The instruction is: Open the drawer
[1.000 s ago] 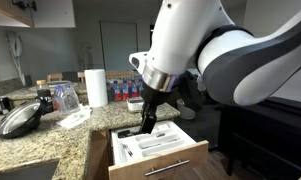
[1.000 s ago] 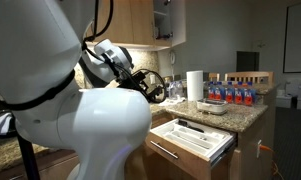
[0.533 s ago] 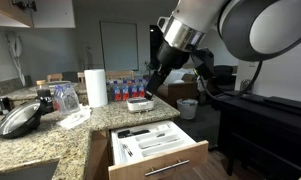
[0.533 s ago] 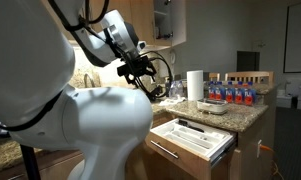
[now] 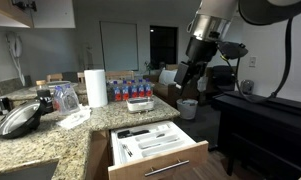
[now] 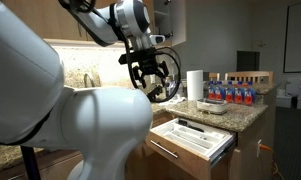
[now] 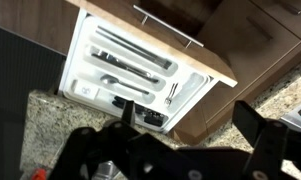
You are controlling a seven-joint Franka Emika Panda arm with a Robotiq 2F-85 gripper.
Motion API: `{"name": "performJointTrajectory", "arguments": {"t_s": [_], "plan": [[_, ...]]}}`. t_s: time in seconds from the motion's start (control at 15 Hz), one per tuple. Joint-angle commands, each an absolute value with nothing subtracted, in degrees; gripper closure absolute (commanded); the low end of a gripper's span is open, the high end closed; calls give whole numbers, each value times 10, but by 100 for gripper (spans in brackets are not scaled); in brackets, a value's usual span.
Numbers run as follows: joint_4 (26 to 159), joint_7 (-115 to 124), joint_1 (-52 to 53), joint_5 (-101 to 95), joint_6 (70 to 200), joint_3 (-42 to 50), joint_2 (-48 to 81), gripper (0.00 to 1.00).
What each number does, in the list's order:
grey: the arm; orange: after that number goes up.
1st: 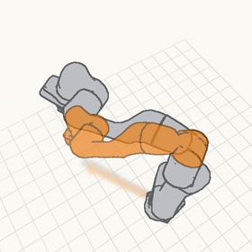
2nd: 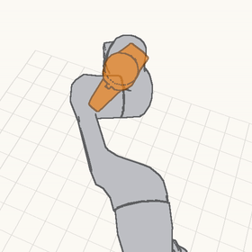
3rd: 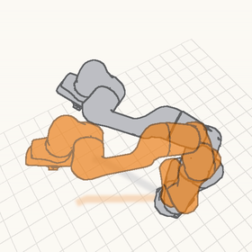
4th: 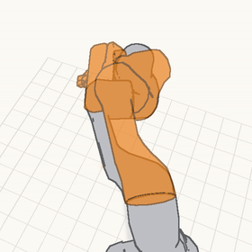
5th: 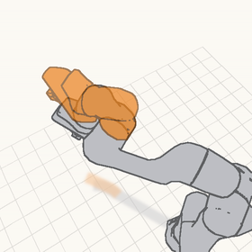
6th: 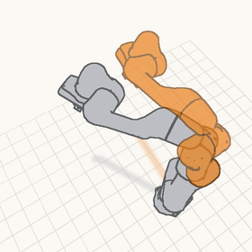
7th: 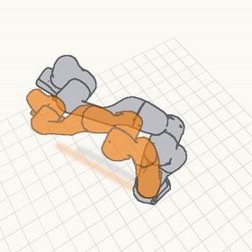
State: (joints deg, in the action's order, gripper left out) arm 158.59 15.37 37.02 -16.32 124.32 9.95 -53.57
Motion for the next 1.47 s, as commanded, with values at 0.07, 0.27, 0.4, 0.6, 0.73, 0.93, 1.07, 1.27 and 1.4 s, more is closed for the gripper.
{"name": "performJointTrajectory", "arguments": {"t_s": [0.07,0.27,0.4,0.6,0.73,0.93,1.07,1.27,1.4], "plan": [[1507,166,243,-16,1108,-45,-487,0],[1420,211,184,42,995,-121,-460,0],[1375,236,151,72,926,-141,-457,0],[1332,262,110,116,846,-144,-457,0],[1320,274,82,144,813,-138,-456,0],[1315,284,45,164,795,-142,-457,0],[1325,255,40,153,809,-148,-470,0],[1325,256,35,155,808,-147,-468,0],[1325,257,35,156,808,-148,-468,0]]}}
